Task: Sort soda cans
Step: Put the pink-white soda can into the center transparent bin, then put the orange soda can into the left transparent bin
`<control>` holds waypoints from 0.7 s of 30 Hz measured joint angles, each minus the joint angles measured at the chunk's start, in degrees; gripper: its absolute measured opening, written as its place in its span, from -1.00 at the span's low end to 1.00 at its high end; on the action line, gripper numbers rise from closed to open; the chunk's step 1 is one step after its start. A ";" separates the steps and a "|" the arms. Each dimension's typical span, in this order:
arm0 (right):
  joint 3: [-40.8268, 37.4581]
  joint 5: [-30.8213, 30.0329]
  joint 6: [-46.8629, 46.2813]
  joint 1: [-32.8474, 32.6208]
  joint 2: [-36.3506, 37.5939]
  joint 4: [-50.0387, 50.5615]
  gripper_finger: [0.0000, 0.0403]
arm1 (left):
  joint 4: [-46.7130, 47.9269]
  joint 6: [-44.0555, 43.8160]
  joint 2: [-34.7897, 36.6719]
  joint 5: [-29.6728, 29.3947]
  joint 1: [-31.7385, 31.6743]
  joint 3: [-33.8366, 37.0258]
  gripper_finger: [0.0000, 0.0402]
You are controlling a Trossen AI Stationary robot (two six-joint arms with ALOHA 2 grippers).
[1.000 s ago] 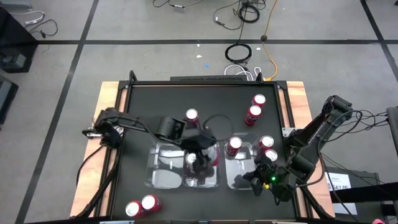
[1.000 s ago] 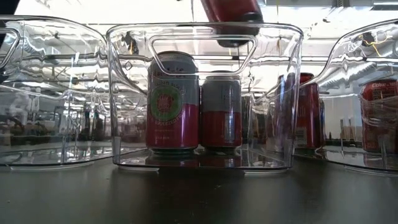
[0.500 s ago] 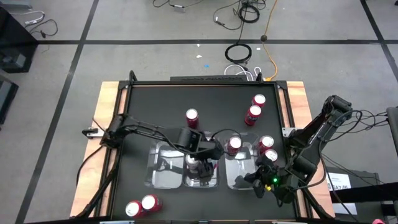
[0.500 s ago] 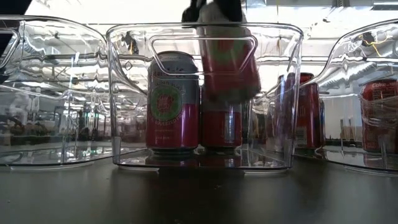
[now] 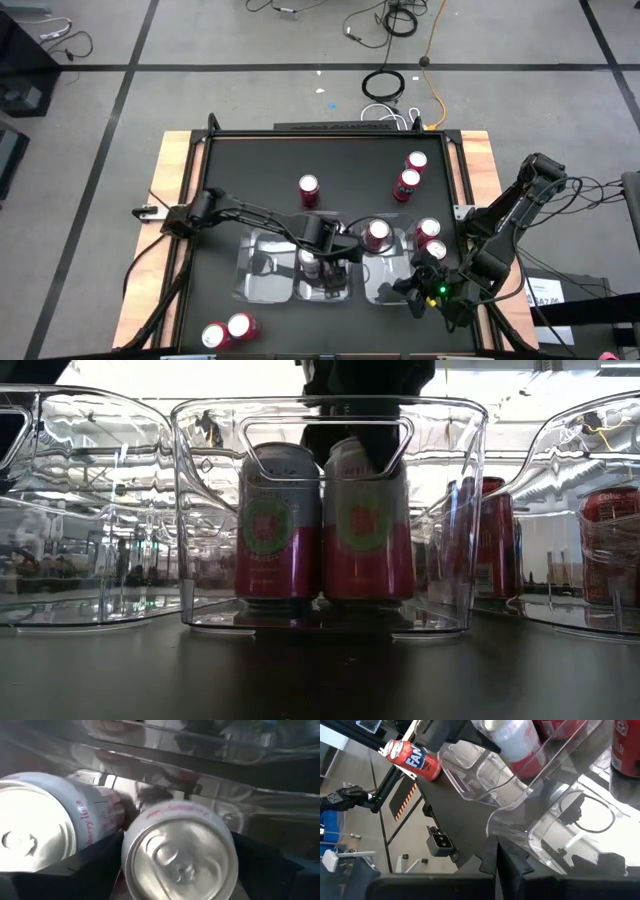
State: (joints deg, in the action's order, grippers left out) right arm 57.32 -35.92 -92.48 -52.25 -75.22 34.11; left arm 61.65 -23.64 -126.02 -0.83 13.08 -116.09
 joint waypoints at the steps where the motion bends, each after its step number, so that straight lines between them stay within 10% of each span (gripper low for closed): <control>1: 0.00 0.00 0.01 0.00 0.00 -0.07 -1.00 | -0.11 0.00 -0.04 0.01 -0.08 0.00 0.77; 21: 0.00 0.02 0.09 0.00 0.00 -0.03 -1.00 | 0.20 1.57 0.11 4.01 -2.01 -0.44 0.95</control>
State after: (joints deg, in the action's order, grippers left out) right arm 57.32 -35.90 -92.39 -52.25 -75.22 34.08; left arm 61.85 -22.07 -125.91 3.18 11.07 -116.53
